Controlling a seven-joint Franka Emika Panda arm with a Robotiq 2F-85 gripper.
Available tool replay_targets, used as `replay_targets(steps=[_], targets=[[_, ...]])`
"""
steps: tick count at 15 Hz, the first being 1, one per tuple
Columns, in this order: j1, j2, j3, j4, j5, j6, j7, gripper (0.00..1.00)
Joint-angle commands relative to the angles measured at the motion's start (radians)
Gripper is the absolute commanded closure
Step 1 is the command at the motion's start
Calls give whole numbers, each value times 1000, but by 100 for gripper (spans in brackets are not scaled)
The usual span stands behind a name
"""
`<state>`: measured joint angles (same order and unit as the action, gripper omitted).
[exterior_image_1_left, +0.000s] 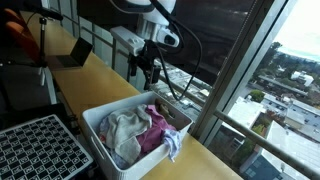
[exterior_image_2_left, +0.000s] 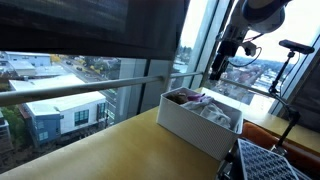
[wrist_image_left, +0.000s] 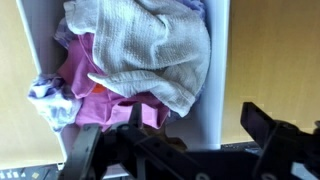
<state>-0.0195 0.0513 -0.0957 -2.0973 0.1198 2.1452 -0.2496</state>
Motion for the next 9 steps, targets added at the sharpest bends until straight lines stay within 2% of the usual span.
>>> replay_targets(steps=[1, 5, 9], targets=[[-38, 185, 15, 92, 60, 54, -46, 0], [-80, 305, 31, 141, 53, 96, -69, 0], [-87, 350, 51, 62, 18, 141, -79, 0]])
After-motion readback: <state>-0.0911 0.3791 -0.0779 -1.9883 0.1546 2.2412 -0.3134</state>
